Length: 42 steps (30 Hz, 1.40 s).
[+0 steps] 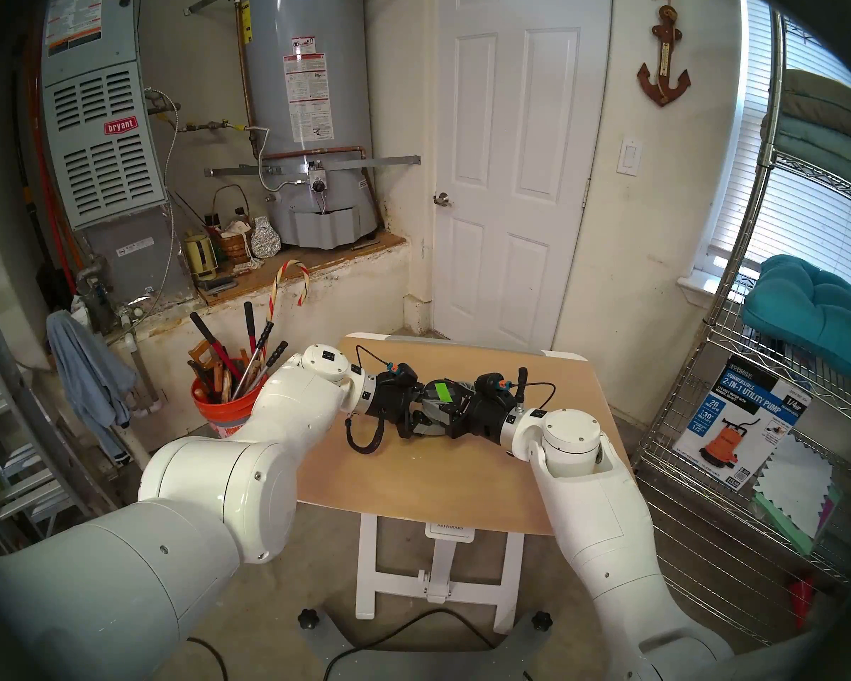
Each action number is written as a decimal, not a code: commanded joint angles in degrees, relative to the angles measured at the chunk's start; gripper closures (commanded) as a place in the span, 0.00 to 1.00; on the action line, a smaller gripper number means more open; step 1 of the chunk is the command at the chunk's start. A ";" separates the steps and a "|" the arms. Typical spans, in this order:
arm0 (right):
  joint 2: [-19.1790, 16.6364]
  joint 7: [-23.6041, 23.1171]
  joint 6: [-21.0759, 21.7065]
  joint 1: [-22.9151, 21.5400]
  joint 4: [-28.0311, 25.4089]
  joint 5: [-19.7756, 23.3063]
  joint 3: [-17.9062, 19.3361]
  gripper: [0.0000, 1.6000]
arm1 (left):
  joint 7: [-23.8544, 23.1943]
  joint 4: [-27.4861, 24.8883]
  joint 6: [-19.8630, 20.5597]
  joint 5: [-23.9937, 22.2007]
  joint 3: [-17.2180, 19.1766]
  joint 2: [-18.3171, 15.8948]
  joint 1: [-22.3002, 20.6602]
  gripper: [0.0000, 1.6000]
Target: Open paint jar
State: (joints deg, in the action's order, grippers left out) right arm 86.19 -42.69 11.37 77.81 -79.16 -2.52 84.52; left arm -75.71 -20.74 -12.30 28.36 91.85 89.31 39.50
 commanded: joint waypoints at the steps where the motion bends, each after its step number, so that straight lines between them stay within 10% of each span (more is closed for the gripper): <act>1: -2.00 -2.98 -3.01 -3.62 2.20 -0.23 -0.81 1.00 | 0.03 -0.80 0.06 -0.20 0.23 -0.04 -1.68 1.00; 42: -5.38 -30.31 -16.86 -27.69 35.37 2.47 -5.37 1.00 | 0.16 -0.67 -0.05 0.41 0.81 0.09 -1.71 1.00</act>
State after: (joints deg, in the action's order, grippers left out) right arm 80.45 -69.01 -2.79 55.97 -49.03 0.37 80.59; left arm -75.11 -20.60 -12.30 28.98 92.54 89.43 39.43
